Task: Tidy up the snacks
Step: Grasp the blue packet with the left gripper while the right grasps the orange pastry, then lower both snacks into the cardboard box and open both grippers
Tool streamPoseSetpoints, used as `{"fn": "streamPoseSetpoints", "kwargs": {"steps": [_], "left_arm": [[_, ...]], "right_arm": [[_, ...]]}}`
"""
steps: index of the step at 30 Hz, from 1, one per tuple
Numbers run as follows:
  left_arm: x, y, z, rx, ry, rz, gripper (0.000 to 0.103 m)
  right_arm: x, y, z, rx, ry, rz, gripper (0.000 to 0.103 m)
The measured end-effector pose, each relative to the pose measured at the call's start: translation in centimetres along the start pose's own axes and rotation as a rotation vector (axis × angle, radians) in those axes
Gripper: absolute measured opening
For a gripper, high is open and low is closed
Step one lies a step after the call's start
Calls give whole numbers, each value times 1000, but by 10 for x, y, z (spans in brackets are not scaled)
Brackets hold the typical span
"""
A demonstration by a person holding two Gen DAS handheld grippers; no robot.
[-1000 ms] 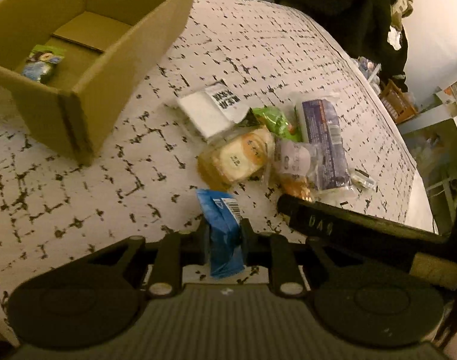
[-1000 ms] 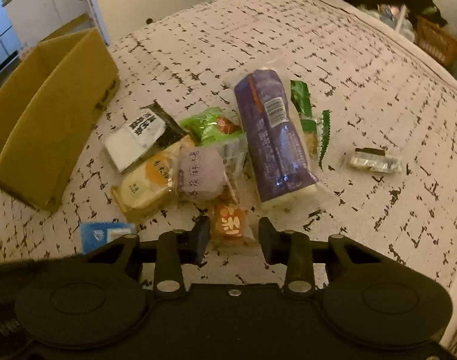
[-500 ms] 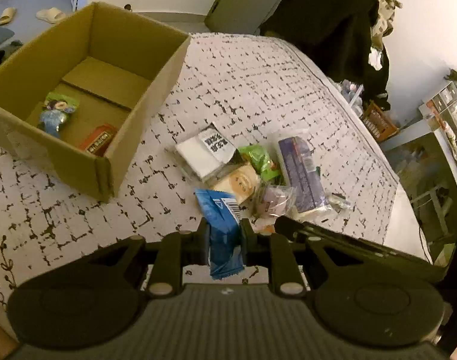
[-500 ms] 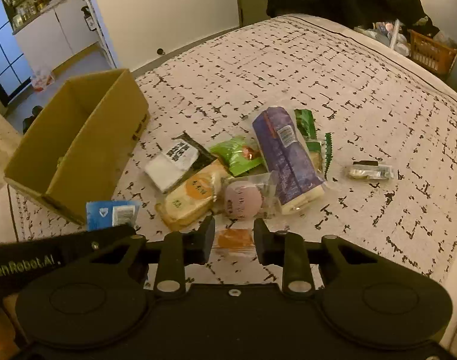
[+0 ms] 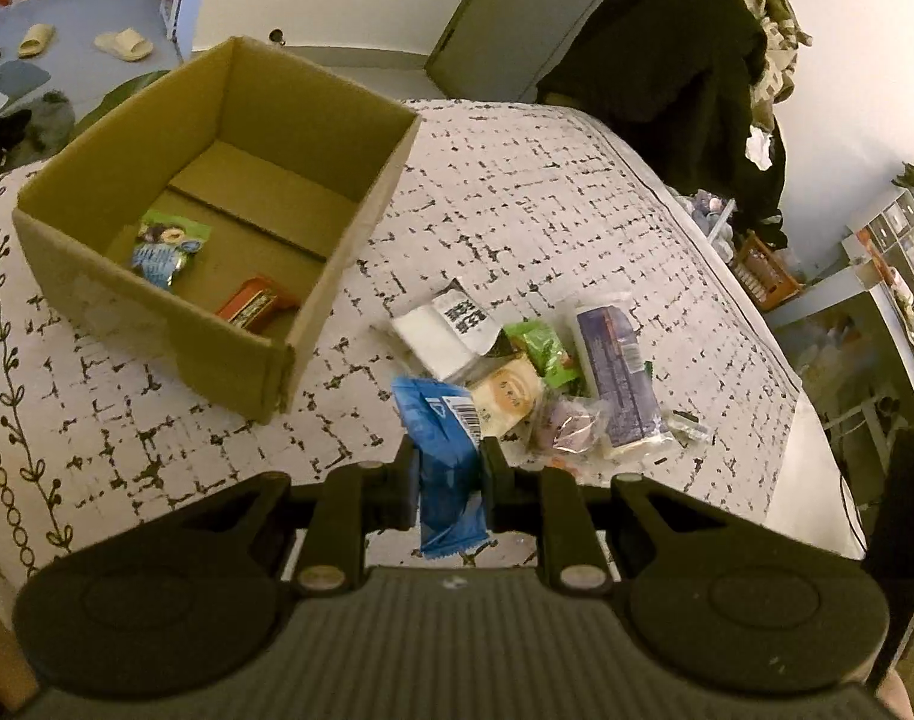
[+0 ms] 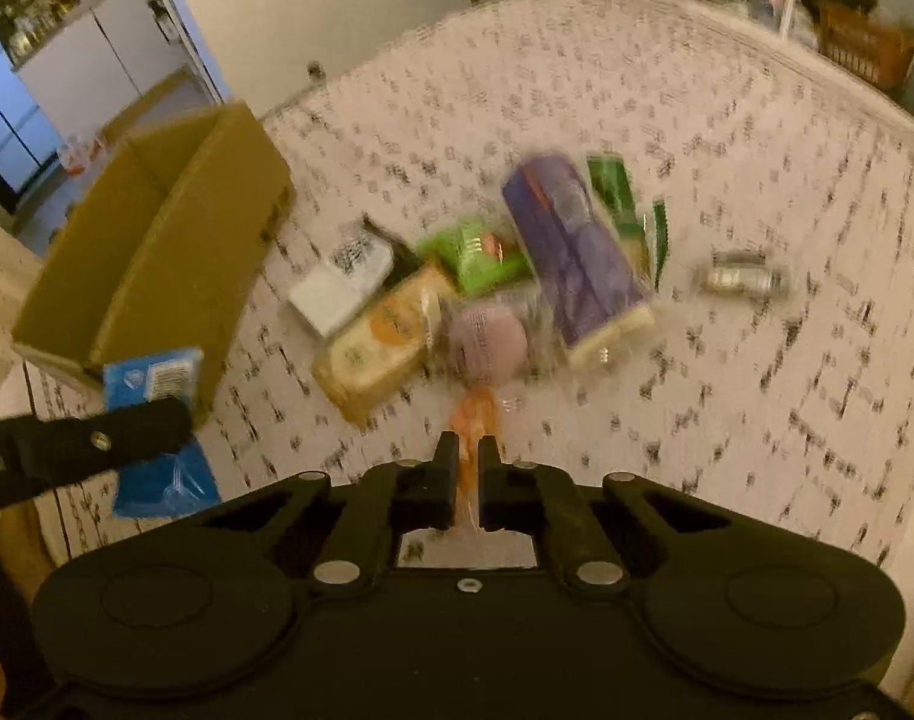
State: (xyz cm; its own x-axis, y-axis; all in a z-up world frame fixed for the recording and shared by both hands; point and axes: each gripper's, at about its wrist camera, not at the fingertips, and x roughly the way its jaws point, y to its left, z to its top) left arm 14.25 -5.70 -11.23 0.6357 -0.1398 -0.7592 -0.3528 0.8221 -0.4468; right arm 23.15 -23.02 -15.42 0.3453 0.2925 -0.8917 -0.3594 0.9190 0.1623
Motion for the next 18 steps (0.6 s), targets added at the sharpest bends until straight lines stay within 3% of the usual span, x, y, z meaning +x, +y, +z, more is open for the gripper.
{"fn": "streamPoseSetpoints", "kwargs": {"steps": [3,4,5,10,12,13,18], "left_arm": [[1,2,-1,-6,6,-2,18],[0,2,-1,-6,7,-3,18],[0,2,-1,-6,7,-4,18],[-1,4,1,-9,3,-9,18],[-2,5,2,-10,-2,-9,18],[-3,6,3,-11,-5,-9,18],[-11,5,9,15,-47,-4,18]], "right_arm": [[2,-2,1,28,4,1,37],[3,-2,2,41,4,-2,50],[5,-1,3,44,2,-12,52],[25,16,3,-46,39,-64,50],[29,22,0,-93,42,-98,38],[28,25,-1,-114,40,-120,25],[12,34,-2,-117,4,-91,24]]}}
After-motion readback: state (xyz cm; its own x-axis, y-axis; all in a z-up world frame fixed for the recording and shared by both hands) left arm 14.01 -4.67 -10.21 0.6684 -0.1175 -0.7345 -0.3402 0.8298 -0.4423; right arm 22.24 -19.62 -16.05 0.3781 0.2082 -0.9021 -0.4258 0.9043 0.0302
